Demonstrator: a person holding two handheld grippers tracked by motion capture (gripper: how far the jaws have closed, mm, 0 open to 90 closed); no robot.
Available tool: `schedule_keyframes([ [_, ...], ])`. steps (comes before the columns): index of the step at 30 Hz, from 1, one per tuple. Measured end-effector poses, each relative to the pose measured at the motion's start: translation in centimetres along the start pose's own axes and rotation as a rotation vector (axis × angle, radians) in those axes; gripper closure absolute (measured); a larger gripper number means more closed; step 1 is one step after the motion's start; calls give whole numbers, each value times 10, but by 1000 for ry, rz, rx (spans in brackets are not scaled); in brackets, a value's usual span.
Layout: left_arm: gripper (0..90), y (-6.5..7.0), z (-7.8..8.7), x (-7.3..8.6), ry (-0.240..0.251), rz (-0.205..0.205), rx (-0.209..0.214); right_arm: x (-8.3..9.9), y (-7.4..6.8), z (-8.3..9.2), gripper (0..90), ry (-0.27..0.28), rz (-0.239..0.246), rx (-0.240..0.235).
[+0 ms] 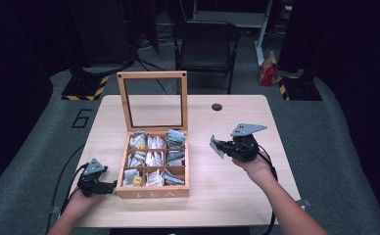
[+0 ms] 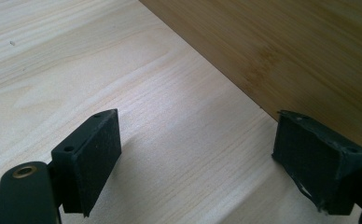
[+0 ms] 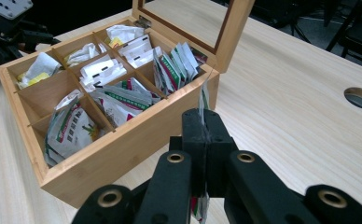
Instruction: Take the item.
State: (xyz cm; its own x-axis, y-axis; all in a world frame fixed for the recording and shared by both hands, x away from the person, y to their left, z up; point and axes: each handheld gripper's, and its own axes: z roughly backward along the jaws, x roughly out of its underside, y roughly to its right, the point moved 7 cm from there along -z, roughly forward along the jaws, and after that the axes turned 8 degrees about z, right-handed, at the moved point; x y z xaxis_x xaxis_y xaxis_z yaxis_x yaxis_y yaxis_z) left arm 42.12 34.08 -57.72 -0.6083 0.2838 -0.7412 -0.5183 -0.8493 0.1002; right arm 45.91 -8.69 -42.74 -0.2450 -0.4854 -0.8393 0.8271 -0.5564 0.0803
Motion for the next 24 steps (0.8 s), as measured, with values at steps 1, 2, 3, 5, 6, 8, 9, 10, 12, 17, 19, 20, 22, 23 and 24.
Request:
schedule_keyframes([
  [1, 147, 0, 0, 0, 0, 0, 0, 1, 1, 0, 899, 0, -3, 3],
  [2, 147, 0, 0, 0, 0, 0, 0, 2, 2, 1, 899, -2, -4, 6],
  [3, 147, 0, 0, 0, 0, 0, 0, 3, 2, 1, 899, -3, -7, 8],
  [5, 147, 0, 0, 0, 1, 1, 0, 5, 4, 2, 899, -5, -13, 14],
  [6, 147, 0, 0, 0, 1, 1, 0, 5, 5, 2, 898, -4, -8, 15],
  [8, 147, 0, 0, 0, 1, 1, 0, 7, 6, 3, 898, -1, -13, 19],
  [9, 147, 0, 0, 0, 1, 1, 0, 8, 6, 4, 898, -3, -18, 21],
  [10, 147, 0, 0, 0, 1, 1, 0, 9, 6, 3, 898, -2, -14, 22],
  [12, 147, 0, 0, 0, 1, 2, 0, 13, 6, 3, 898, -9, -20, 27],
  [17, 147, 0, 0, 0, 1, 1, 0, 23, 8, 2, 898, -20, -25, 39],
  [19, 147, 0, 0, 0, 1, 1, 0, 27, 8, 2, 898, -22, -31, 41],
  [20, 147, 0, 0, 0, 1, 1, 0, 28, 8, 2, 898, -24, -32, 41],
  [22, 147, 0, 0, 0, 1, 1, 0, 32, 8, 1, 898, -27, -34, 44],
  [23, 147, 0, 0, 0, 1, 1, 0, 34, 8, 0, 898, -30, -35, 43],
  [24, 147, 0, 0, 0, 1, 1, 0, 36, 7, -1, 898, -33, -38, 45],
])
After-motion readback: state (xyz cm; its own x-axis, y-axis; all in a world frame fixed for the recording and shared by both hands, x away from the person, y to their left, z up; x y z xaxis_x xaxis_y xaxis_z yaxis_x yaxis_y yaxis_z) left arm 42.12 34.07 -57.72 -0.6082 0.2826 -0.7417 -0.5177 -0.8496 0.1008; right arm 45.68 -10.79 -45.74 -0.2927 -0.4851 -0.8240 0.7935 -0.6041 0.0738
